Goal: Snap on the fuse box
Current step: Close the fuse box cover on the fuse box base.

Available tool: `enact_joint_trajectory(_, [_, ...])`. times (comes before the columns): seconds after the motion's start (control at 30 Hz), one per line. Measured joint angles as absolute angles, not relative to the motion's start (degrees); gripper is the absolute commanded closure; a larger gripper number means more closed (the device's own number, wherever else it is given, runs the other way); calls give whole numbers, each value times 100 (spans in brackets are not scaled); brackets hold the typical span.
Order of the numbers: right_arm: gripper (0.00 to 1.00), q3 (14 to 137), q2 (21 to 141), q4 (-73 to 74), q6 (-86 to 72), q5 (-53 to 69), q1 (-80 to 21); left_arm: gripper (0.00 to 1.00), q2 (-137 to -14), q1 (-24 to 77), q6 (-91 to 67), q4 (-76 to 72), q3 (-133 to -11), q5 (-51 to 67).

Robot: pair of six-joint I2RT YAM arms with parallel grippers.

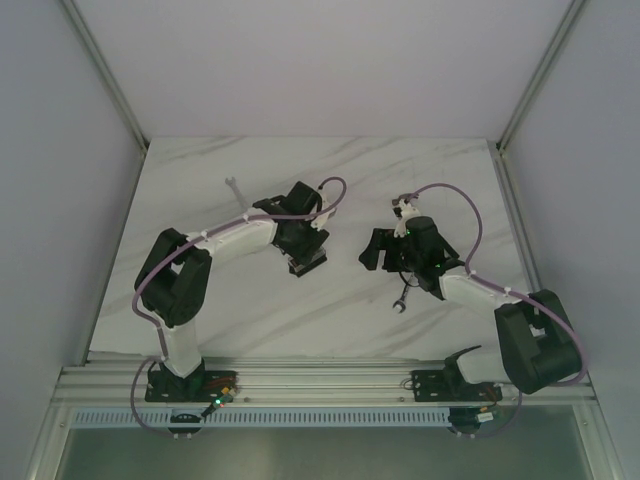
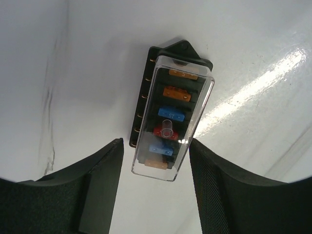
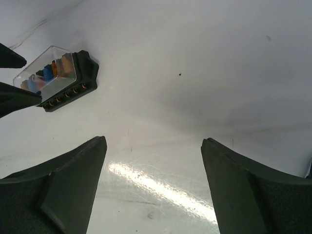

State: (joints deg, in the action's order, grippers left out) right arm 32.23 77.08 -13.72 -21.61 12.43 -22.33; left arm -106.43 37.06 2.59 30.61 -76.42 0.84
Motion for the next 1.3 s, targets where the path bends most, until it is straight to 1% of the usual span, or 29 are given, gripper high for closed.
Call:
enact_joint_trajectory(0.07, [14,3223,7708,-1372,-2165,1256,-2233,36,-10643,3695,257,3057,-7627,154])
enact_joint_trajectory(0.23, [15,3223,7708,-1424,-2206,1339,-2233,44,-10643,3686,202,2965,-7577,311])
enact_joint_trajectory(0.3, [16,3223,7712,-1461,-2233,1411,-2233,53,-10643,3710,189,2928,-7546,370])
enact_joint_trajectory(0.37, [16,3223,7734,-1487,-2252,1448,-2235,57,-10643,3745,167,2908,-7544,395])
enact_joint_trajectory(0.87, [19,3236,8042,-1605,-2379,1634,-2493,58,-10731,4132,-261,2687,-7548,307])
enact_joint_trajectory(0.9, [19,3236,8042,-1636,-2412,1653,-2519,58,-10731,4209,-336,2676,-7548,290])
enact_joint_trajectory(1.0, [19,3236,8042,-1756,-2563,1728,-2567,45,-10713,4397,-600,2655,-7535,290])
enact_joint_trajectory(1.1, [19,3234,8042,-1951,-2764,1813,-2593,36,-10621,4480,-928,2639,-7426,318])
enact_joint_trajectory(1.23, [20,3234,8075,-2294,-3050,1973,-2600,30,-10543,4501,-1286,2650,-7253,384])
enact_joint_trajectory(1.3, [21,3234,8147,-2436,-3168,2040,-2624,29,-10403,4484,-1441,2519,-7157,454])
